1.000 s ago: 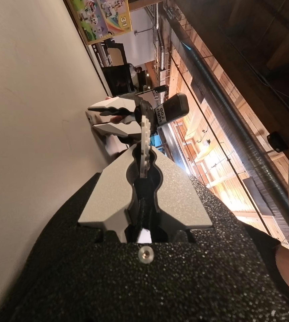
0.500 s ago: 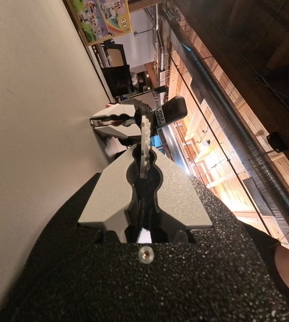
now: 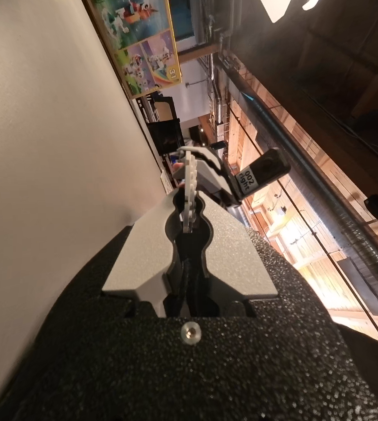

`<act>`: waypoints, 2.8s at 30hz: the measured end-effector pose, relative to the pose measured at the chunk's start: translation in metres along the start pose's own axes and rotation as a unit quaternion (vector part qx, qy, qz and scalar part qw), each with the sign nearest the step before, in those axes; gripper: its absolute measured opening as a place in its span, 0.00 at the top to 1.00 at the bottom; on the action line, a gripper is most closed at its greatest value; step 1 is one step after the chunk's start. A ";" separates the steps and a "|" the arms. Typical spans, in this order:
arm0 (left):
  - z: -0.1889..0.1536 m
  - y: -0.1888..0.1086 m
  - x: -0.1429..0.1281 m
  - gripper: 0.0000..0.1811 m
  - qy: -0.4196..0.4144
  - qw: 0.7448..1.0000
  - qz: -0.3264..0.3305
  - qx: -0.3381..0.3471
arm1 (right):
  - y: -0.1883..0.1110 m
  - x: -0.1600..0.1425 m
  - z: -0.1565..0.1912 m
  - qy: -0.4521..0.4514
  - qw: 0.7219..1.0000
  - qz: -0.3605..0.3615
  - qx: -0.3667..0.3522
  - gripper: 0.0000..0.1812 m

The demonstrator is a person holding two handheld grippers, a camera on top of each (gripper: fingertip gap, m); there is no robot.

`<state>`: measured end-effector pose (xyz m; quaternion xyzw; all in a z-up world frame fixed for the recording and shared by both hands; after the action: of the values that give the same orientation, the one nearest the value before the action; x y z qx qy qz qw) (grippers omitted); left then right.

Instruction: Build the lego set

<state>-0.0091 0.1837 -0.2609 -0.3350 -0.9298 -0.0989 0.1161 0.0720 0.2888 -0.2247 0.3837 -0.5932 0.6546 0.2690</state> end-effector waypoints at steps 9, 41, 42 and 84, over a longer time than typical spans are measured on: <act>-0.004 -0.002 0.000 0.97 0.013 1.000 -0.005 -0.018 | 0.009 0.031 0.025 0.013 1.000 -0.011 0.007 0.97; -0.008 -0.001 -0.003 0.97 0.021 0.999 0.011 -0.037 | 0.009 0.037 0.036 -0.021 0.998 0.055 0.006 0.93; -0.008 -0.001 -0.003 0.97 0.020 0.999 0.011 -0.038 | 0.009 0.037 0.036 -0.020 0.998 0.055 0.006 0.93; -0.009 -0.001 -0.003 0.97 0.020 0.999 0.016 -0.048 | 0.014 0.009 0.021 0.375 0.896 -0.098 0.216 0.91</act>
<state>-0.0058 0.1788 -0.2531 -0.3530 -0.9160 -0.1479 0.1200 0.0591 0.2650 -0.2251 0.2151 -0.2520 0.8321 0.4448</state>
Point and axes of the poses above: each gripper's, where its closed fingertips meet, y out along the fingers, x out of its top, z = x × y across the jaws, the point moved 6 cm from there along -y, back along the fingers, and after that the axes turned 10 degrees about z, right-handed, at the moved point
